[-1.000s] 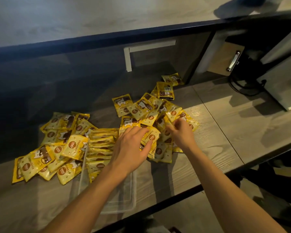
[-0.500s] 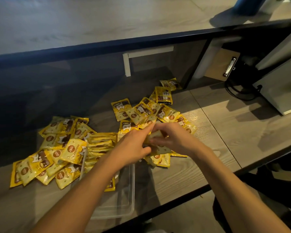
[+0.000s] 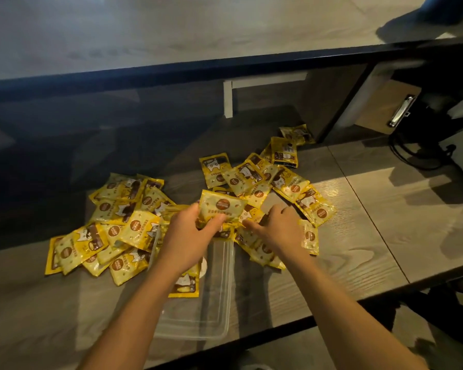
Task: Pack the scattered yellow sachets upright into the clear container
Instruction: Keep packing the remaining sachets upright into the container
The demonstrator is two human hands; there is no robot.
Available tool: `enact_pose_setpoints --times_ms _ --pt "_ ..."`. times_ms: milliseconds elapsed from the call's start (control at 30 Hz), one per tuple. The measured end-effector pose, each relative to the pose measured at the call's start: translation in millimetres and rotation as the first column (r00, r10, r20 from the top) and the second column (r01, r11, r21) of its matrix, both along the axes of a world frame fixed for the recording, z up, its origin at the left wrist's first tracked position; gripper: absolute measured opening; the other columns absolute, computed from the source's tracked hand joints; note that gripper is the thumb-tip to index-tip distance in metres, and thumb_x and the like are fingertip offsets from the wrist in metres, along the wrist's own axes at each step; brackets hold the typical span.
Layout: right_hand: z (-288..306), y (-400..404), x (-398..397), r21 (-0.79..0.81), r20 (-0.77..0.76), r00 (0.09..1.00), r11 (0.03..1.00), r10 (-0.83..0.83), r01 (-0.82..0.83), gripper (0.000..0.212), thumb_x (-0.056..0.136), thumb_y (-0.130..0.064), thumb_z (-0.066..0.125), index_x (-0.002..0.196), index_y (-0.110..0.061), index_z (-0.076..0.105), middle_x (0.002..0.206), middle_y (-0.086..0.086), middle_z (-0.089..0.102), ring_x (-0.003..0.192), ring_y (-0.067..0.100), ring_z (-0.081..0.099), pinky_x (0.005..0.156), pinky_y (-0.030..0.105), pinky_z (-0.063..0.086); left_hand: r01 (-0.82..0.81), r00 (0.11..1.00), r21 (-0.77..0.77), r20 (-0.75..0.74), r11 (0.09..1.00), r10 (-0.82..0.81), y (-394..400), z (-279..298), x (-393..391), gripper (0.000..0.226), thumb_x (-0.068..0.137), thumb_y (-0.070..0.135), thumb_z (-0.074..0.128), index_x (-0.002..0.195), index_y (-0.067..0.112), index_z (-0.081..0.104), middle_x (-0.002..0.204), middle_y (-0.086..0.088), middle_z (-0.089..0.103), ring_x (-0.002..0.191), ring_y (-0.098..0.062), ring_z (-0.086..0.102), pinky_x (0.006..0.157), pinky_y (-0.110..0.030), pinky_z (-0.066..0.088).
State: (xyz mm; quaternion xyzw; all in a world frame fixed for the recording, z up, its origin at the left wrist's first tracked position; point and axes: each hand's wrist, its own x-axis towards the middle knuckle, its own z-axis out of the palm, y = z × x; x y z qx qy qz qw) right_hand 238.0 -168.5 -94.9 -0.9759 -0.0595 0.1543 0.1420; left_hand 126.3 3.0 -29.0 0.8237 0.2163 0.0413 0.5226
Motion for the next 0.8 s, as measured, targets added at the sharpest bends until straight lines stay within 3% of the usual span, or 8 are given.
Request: enact_pose_setpoints --times_ms 200,300,367,433,567,667,733,800 --pt "-4.7 7.1 -3.9 0.07 0.065 0.998 0.997 0.022 -0.027 0.059 0.075 -0.055 0.075 0.102 -0.011 0.048 0.105 0.008 0.051 0.101 0.027 0.051 0.076 0.035 0.045 -0.073 0.997 -0.096 0.006 0.993 0.073 8.5 -0.6 -2.0 0.007 0.091 0.036 0.068 0.093 0.041 0.064 0.09 0.036 0.068 0.086 0.015 0.063 0.072 -0.018 0.049" --pt "4.7 -2.8 -5.7 0.271 0.137 0.99 0.961 0.011 -0.048 0.043 0.08 -0.033 0.077 0.1 -0.016 0.043 0.098 0.0 0.05 0.096 0.026 0.053 0.069 0.032 0.038 -0.084 0.996 -0.121 -0.001 0.989 0.085 9.5 0.3 -1.1 0.007 0.09 0.038 0.068 0.095 0.041 0.064 0.09 0.032 0.07 0.087 0.015 0.063 0.073 -0.019 0.049" --pt "15.8 -14.6 -6.3 0.413 0.145 0.989 0.909 -0.006 -0.055 0.039 0.081 -0.02 0.077 0.11 -0.02 0.051 0.096 -0.007 0.054 0.095 0.025 0.06 0.071 0.033 0.045 -0.087 0.996 -0.136 -0.007 0.987 0.087 9.2 1.6 0.3 0.006 0.091 0.039 0.067 0.094 0.041 0.063 0.09 0.029 0.071 0.087 0.014 0.064 0.073 -0.021 0.05" --pt "30.7 -26.8 -5.9 0.507 0.126 0.992 0.86 -0.014 -0.052 0.049 0.081 -0.014 0.077 0.123 -0.029 0.056 0.099 -0.008 0.06 0.098 0.026 0.065 0.077 0.036 0.053 -0.076 0.997 -0.163 -0.008 0.984 0.076 9.0 3.5 2.2 0.006 0.091 0.036 0.067 0.095 0.04 0.063 0.091 0.032 0.07 0.086 0.012 0.065 0.074 -0.022 0.051" --pt "64.7 -44.0 -2.6 0.595 -0.032 0.998 0.804 0.051 -0.022 0.083 0.083 -0.016 0.076 0.148 -0.03 0.027 0.121 0.003 0.062 0.106 0.025 0.064 0.092 0.046 0.054 0.007 1.0 -0.183 -0.01 0.983 -0.009 8.7 8.1 6.1 0.011 0.092 0.029 0.066 0.096 0.038 0.063 0.092 0.032 0.07 0.085 0.01 0.066 0.074 -0.021 0.052" --pt "87.8 -50.3 1.0 0.571 -0.024 0.99 0.815 0.136 -0.098 0.07 0.083 -0.024 0.075 0.139 -0.02 0.032 0.122 0.007 0.062 0.101 0.022 0.065 0.086 0.046 0.056 0.129 0.991 -0.153 -0.019 0.98 -0.134 7.0 12.5 7.5 0.015 0.093 0.029 0.067 0.104 0.038 0.064 0.097 0.03 0.071 0.091 0.009 0.067 0.076 -0.019 0.053" --pt "103.0 -48.3 2.7 0.572 -0.025 0.975 0.804 0.219 -0.166 0.062 0.081 -0.033 0.073 0.133 -0.024 0.039 0.116 0.002 0.063 0.097 0.017 0.067 0.081 0.04 0.059 0.182 0.982 -0.161 -0.017 0.97 -0.187 5.2 15.3 7.4 0.02 0.092 0.03 0.068 0.111 0.034 0.066 0.101 0.024 0.073 0.094 0.005 0.068 0.083 -0.025 0.056" --pt "114.1 -43.4 4.3 0.559 -0.008 0.943 0.783 0.333 -0.272 0.065 0.083 -0.035 0.069 0.14 -0.031 0.039 0.133 -0.004 0.056 0.11 0.01 0.061 0.088 0.032 0.055 0.184 0.983 -0.173 0.002 0.968 -0.186 4.5 18.0 6.3 0.02 0.092 0.029 0.069 0.112 0.031 0.067 0.103 0.019 0.074 0.096 0.002 0.069 0.086 -0.029 0.056"
